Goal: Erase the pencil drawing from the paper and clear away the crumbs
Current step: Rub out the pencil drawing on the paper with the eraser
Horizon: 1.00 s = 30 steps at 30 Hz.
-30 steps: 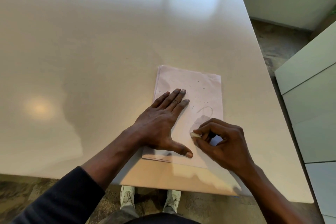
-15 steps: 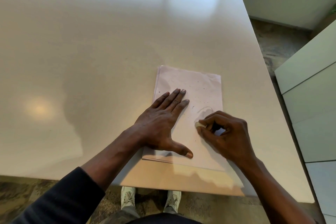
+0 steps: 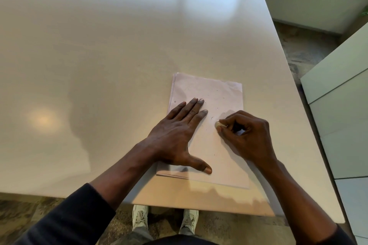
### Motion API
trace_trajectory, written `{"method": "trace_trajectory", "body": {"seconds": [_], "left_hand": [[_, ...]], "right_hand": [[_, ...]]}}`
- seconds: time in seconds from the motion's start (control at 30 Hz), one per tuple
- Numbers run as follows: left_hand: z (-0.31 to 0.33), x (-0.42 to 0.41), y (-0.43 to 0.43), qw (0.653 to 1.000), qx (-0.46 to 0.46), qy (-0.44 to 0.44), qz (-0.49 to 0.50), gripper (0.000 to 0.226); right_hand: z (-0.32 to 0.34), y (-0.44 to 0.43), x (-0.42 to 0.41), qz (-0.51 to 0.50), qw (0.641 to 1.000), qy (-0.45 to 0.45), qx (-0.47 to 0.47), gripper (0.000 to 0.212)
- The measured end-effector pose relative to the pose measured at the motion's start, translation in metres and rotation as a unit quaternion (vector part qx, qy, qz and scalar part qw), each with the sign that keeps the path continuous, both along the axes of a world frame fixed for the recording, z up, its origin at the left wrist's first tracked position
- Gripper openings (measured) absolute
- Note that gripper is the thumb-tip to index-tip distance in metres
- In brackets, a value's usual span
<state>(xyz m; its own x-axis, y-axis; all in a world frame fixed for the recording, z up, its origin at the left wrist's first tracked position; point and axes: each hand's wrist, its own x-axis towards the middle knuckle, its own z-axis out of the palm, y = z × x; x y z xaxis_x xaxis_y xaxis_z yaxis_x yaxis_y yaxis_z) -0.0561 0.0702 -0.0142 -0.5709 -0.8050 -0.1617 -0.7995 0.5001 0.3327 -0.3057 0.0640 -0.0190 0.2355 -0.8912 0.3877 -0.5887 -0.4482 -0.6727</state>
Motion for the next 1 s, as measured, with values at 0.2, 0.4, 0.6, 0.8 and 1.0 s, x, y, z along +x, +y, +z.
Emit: {"method": "trace_trajectory", "body": {"seconds": [0.2, 0.4, 0.6, 0.8, 1.0], "left_hand": [[-0.001, 0.000, -0.001, 1.000, 0.004, 0.002, -0.001, 0.154], [0.001, 0.000, 0.000, 1.000, 0.001, -0.002, 0.002, 0.153], [0.001, 0.000, 0.000, 1.000, 0.002, -0.002, 0.000, 0.154], [0.002, 0.000, 0.000, 1.000, -0.004, -0.005, -0.001, 0.154], [0.002, -0.001, 0.000, 1.000, -0.003, -0.010, -0.002, 0.154]], "right_hand": [[-0.003, 0.016, 0.006, 0.092, 0.996, 0.003, 0.017, 0.013], [0.001, -0.002, -0.008, -0.034, 0.999, 0.014, -0.002, 0.011], [-0.002, 0.010, 0.002, 0.068, 0.998, -0.001, 0.010, 0.012], [0.000, -0.008, 0.000, 0.004, 1.000, 0.013, 0.003, 0.010], [-0.003, -0.004, 0.009, 0.018, 1.000, 0.016, -0.005, 0.010]]}}
